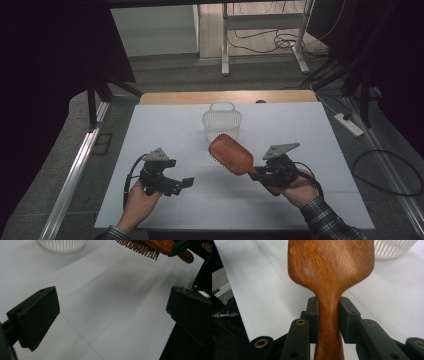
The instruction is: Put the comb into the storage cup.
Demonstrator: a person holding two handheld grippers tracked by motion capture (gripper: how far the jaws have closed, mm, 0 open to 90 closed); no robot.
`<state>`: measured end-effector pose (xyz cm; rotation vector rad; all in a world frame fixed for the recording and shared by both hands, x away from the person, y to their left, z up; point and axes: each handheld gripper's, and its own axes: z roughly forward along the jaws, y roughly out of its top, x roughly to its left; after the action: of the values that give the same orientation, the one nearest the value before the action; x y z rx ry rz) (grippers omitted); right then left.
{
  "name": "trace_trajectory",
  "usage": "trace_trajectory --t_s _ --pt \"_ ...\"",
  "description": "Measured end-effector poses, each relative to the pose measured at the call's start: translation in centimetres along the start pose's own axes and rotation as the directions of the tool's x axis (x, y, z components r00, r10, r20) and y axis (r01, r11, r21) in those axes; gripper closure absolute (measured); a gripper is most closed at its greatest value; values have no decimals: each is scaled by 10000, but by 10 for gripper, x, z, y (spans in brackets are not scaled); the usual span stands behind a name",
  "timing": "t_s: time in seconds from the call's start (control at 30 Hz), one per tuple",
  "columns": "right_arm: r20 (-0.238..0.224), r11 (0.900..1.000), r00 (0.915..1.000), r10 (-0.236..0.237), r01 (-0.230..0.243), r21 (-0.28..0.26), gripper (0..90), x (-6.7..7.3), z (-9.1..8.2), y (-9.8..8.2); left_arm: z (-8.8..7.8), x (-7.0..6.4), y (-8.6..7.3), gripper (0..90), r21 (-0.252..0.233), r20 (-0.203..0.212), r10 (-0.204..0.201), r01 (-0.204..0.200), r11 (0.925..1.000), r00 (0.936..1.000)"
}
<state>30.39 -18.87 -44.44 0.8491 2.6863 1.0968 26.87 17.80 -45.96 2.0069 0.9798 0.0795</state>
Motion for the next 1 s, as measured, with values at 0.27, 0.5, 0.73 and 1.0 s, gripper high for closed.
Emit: trace_trajectory --t_s 0.27,0.5,0.73,1.0 --pt "38 9998 10000 -15 15 -188 719 1 -3 1 11 0 14 0 120 58 5 -5 9999 10000" --pt "41 9992 10000 -29 30 -386 719 4 -4 2 21 0 23 0 182 443 -22 14 9998 9990" --pt "33 9987 10000 -16 17 -508 719 6 -4 3 30 -2 32 0 130 767 -119 110 9999 9970" --pt "23 9981 10000 -17 19 -610 719 8 -4 3 38 -1 38 0 -40 956 -340 345 9994 9948"
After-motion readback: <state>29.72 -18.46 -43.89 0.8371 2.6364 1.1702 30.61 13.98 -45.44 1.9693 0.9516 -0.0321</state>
